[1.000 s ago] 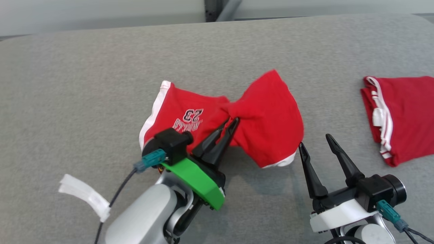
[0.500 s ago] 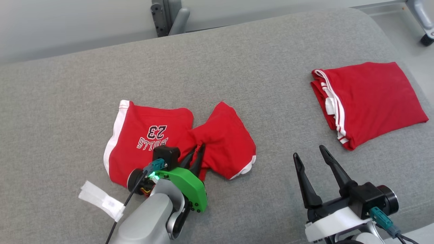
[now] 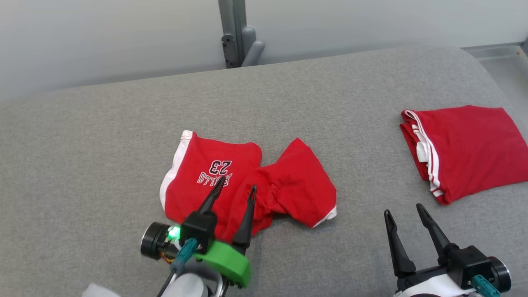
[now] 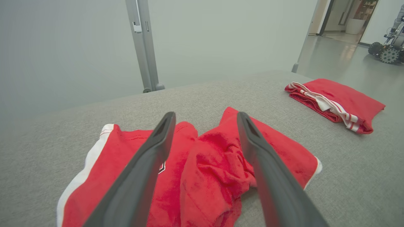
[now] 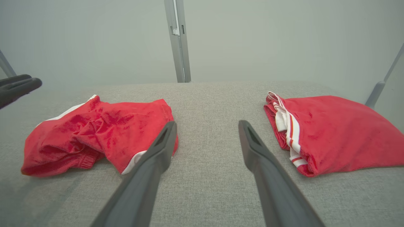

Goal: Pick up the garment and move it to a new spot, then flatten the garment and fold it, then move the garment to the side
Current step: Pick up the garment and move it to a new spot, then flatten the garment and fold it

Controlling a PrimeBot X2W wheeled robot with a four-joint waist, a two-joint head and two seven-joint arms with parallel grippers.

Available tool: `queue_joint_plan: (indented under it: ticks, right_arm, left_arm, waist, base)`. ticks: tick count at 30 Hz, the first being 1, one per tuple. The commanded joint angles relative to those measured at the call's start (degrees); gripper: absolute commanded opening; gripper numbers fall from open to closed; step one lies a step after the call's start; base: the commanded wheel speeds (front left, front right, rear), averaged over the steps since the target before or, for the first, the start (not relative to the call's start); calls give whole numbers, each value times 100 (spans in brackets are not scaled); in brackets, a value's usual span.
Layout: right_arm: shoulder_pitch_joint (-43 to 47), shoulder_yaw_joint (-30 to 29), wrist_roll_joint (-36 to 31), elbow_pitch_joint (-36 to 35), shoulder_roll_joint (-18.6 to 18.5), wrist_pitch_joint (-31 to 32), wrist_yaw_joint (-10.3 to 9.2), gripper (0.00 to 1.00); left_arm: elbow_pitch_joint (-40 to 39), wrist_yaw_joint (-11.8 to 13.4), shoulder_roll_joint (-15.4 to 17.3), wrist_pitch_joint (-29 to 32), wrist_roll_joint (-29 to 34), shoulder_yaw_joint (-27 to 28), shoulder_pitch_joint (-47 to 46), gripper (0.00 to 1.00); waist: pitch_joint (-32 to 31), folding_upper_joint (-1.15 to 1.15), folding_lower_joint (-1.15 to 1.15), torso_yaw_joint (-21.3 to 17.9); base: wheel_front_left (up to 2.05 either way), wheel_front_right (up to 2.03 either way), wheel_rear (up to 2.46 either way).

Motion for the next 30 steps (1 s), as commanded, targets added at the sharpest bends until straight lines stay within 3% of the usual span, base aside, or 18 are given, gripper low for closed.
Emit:
queue_joint_plan:
  ticks: [1, 6, 9, 19, 30]
  right_arm:
    - [73, -6, -66, -25, -12, -18, -6, 100]
    - [78, -98, -73, -28, -10, -18, -7, 100]
    - [140, -181, -144, 0, -14, -17, -6, 100]
    - [553, -718, -402, -12, -12, -17, -6, 100]
    - [630, -825, -372, -100, -13, -17, -7, 100]
  left_arm:
    - [-115, 64, 76, -12, 42, 38, 248, 100]
    - [-897, 485, 429, -8, 408, 634, 1244, 100]
    - [-1056, 485, 541, -8, 542, 1062, 1781, 100]
    - [-1161, -582, 242, -8, 887, 2617, 2862, 100]
    - [-1089, -1347, -337, -8, 1530, 3666, 3192, 100]
  waist:
    - [-294, 68, 0, 363]
    - [-358, 68, 0, 570]
    - [-361, 68, 0, 710]
    - [-511, 68, 0, 1154]
    - [-600, 68, 0, 1152]
  base:
    - [0, 0, 0]
    - [0, 0, 0]
    - [0, 0, 0]
    - [0, 0, 0]
    - [0, 0, 0]
